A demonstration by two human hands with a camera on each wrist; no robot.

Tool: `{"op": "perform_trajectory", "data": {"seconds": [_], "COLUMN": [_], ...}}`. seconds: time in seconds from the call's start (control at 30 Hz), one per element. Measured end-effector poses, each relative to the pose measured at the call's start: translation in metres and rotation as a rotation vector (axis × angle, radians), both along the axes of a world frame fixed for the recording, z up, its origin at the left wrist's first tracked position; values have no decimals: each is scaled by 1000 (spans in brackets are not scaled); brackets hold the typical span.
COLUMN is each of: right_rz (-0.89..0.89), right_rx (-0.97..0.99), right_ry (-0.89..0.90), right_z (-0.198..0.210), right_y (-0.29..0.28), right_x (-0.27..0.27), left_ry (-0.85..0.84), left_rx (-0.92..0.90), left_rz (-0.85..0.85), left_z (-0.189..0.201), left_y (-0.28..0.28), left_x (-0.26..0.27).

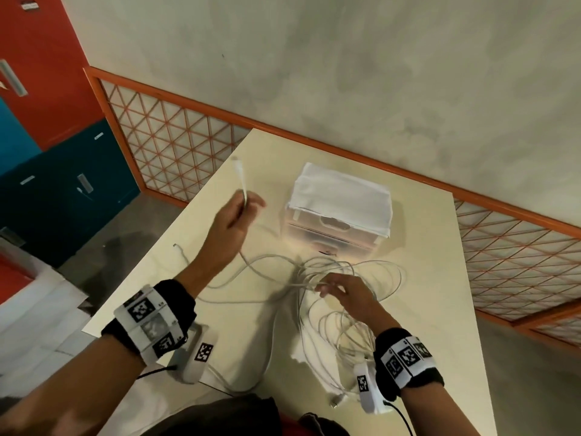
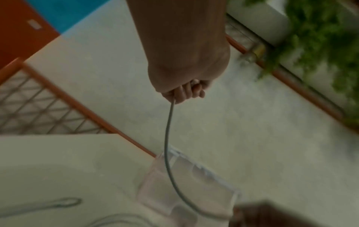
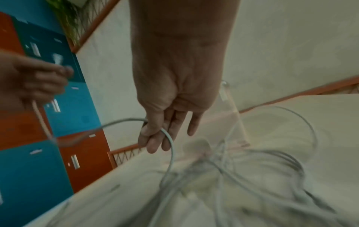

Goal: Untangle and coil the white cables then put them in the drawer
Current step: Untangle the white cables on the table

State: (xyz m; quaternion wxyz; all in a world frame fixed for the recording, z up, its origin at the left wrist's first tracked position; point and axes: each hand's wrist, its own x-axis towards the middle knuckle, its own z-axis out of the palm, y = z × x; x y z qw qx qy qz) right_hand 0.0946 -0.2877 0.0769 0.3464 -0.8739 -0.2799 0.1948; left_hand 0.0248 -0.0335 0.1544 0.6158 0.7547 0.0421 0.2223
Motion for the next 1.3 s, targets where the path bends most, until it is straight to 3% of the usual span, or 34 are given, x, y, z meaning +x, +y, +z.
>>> {"op": "perform_trajectory", "data": {"seconds": [0.07, 0.17, 0.3, 0.4, 0.5, 0.6, 0.7, 0.8, 0.9, 0.93, 1.03, 1.13, 1.2, 1.3], "right_rz": [29, 79, 93, 30, 39, 98, 71, -6, -82, -95, -55, 73, 153, 154], "right_rx": [95, 204, 284, 337, 178, -2, -74, -69, 145, 207, 261, 196, 153, 220], "right_ry": [-19, -29, -140, -6, 60, -6, -124, -173, -137, -163, -294, -266, -251, -251], "right_z": [25, 66, 98, 84, 41, -3, -21, -6, 36, 52, 92, 113, 119, 126], "right_y": [8, 24, 36, 33, 17, -7, -24, -25, -18, -16, -5, 10, 24, 39], "right_x": [3, 2, -3, 0, 3, 2, 10, 17, 17, 16, 14, 8, 0, -8], "left_ry": [105, 274, 250, 122, -5, -58, -3, 221, 590, 635, 499, 254, 109, 156], "left_rx": [222, 362, 277, 194, 154, 205, 209, 269, 297, 322, 350, 193, 127, 88], "left_rz": [-87, -179, -178, -96, 71, 249, 372, 469, 337, 281, 235, 206, 83, -154], "left_z": [-19, -37, -37, -23, -7, -1, -11, -38, -59, -63, -60, -38, -18, -2], "left_y": [-10, -30, -42, -39, -28, -12, -6, 3, 13, 13, 5, -14, -33, -56], "left_x": [-6, -8, -4, -3, -5, -7, -15, -18, -16, -16, -14, -14, -14, -11]}}
